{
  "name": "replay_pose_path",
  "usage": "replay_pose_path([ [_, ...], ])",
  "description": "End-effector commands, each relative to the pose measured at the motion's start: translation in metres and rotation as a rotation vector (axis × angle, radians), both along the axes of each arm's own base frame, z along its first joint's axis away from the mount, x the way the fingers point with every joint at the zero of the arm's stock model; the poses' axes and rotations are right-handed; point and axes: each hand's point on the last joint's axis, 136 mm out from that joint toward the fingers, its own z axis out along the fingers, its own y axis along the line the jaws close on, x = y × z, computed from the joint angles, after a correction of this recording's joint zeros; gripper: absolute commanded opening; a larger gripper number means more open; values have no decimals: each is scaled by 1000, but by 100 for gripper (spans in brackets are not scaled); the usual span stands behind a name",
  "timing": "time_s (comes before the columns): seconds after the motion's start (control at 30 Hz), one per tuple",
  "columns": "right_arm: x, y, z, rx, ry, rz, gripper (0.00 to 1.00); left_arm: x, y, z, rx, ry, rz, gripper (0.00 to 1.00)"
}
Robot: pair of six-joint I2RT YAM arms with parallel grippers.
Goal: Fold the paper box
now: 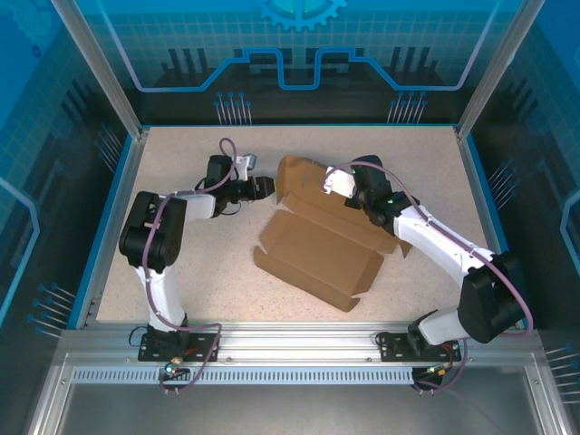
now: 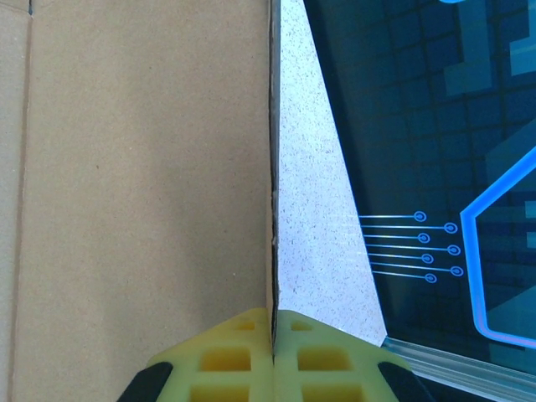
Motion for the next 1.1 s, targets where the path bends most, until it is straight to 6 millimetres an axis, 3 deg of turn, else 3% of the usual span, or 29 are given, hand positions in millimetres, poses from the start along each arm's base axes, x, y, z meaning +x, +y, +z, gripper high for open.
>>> replay_pose_path([
  [0.0, 0, -3, 5, 21, -18, -6, 0, 1, -1, 23, 8, -76, -16, 55],
  [0.2, 0, -5, 2, 11, -3, -5, 0, 20, 33, 12, 135, -9, 147, 55],
  [0.33, 1, -5, 1, 14, 2, -5, 0, 30, 53, 22, 123, -9, 217, 55],
  [0.57, 0, -4, 0, 21, 7, -1, 0, 55, 60, 26, 152, -2, 238, 56],
  [0.8, -2, -3, 4, 35, 3, 4, 0, 78, 42, 16, 161, 43, 154, 57],
  [1.07, 0, -2, 1, 32, 7, 3, 0, 56, -10, 25, 83, 5, -72, 58],
])
